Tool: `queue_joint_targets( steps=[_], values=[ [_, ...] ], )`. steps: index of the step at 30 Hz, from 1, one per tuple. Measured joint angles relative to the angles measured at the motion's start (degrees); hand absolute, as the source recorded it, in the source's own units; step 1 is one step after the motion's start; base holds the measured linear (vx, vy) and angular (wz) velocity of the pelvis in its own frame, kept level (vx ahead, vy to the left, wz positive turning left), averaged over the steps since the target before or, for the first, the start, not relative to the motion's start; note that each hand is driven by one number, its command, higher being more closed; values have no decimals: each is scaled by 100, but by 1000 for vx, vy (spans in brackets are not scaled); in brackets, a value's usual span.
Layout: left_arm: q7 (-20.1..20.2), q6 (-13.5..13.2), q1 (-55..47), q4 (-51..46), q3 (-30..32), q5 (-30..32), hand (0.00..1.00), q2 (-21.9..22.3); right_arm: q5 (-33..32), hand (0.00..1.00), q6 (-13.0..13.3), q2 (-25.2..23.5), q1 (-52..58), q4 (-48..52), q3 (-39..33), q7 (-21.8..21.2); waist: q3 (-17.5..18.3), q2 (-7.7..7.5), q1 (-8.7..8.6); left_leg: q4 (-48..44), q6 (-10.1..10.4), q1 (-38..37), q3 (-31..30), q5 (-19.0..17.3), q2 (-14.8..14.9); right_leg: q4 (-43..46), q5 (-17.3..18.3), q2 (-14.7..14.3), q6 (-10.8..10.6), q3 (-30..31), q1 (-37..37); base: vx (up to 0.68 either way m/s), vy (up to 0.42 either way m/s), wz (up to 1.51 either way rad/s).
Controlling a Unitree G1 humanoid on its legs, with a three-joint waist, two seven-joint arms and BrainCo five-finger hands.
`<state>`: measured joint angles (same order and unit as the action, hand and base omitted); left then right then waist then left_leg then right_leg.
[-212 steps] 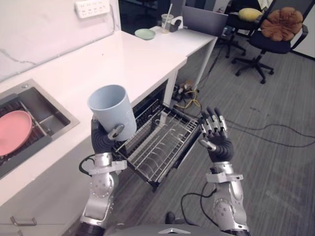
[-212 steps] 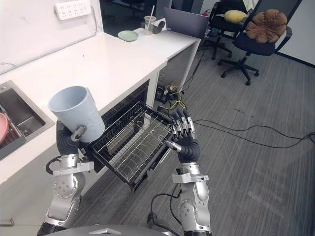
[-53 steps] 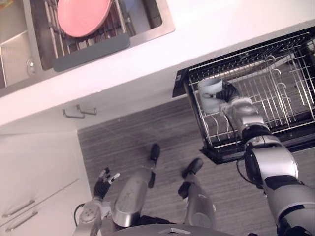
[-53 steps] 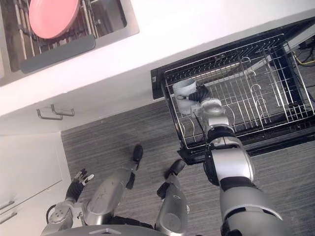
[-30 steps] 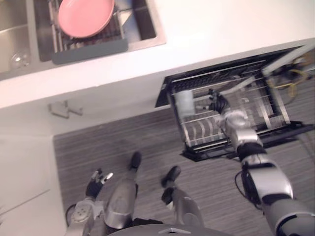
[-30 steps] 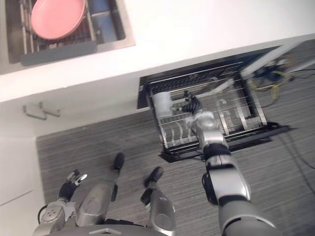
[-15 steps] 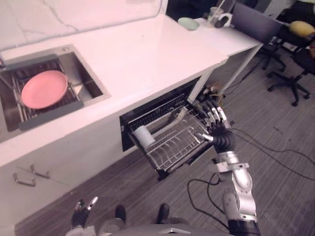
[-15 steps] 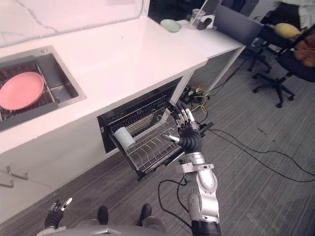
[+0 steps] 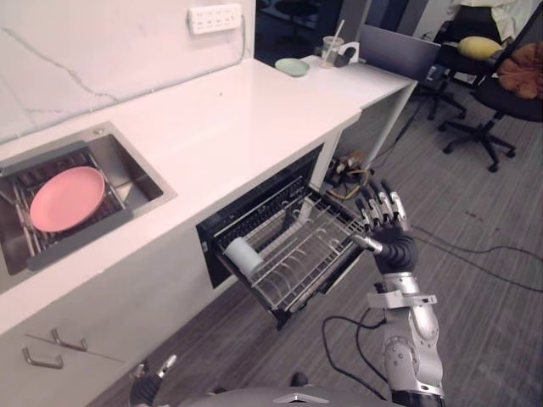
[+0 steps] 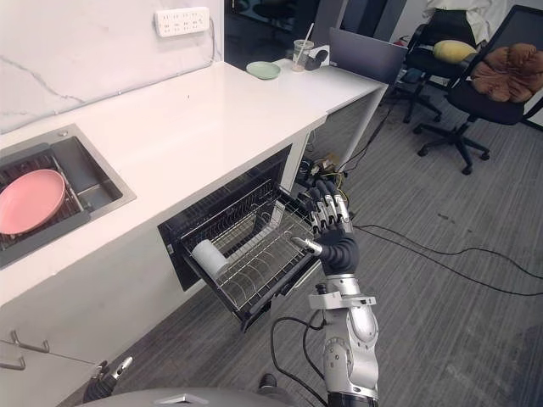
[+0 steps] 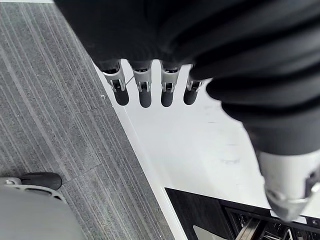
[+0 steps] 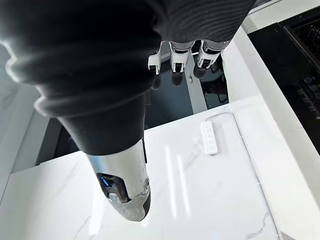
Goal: Walk over to the sink, pick up the cup, carry it to the dishwasher, place the cup inside the dishwasher, then close the dishwasher door
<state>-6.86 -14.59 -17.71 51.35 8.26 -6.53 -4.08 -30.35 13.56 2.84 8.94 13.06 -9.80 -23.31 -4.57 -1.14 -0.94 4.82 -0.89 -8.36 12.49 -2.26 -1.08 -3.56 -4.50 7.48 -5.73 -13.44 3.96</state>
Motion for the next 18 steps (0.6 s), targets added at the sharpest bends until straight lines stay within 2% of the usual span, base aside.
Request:
queue_joint_targets(
  steps=[8, 11, 14, 18],
  values=[
    [-47, -9, 6, 112, 26, -2, 0, 2, -145, 0, -11, 6, -5, 215, 7, 13, 7, -3, 9, -30, -2, -11, -57, -67, -4, 55, 84, 9, -36, -25, 5, -1, -4, 2],
    [-60, -9, 0, 114, 52, -2, 0, 3, -196, 0, -11, 9, -3, 228, 8, 12, 5, -16, -5, -31, 27, -50, -236, -119, -6, 358, 357, 45, 8, -127, -7, 18, -14, 31],
    [-70, -47, 10, 94, 77, -8, 0, -30, -329, 0, -11, 9, 14, 240, 26, 6, 34, -98, -20, -357, -31, 114, -698, -203, -36, 734, 689, 142, -24, -154, 29, 104, -15, 80],
    [57, -130, 3, -149, 322, -500, 0, 131, -368, 0, -9, 134, -128, 381, 157, 7, -67, -143, 260, -930, 6, 639, -1133, -267, -61, 623, 691, 182, -36, -491, 110, 66, -15, 77]
  ],
)
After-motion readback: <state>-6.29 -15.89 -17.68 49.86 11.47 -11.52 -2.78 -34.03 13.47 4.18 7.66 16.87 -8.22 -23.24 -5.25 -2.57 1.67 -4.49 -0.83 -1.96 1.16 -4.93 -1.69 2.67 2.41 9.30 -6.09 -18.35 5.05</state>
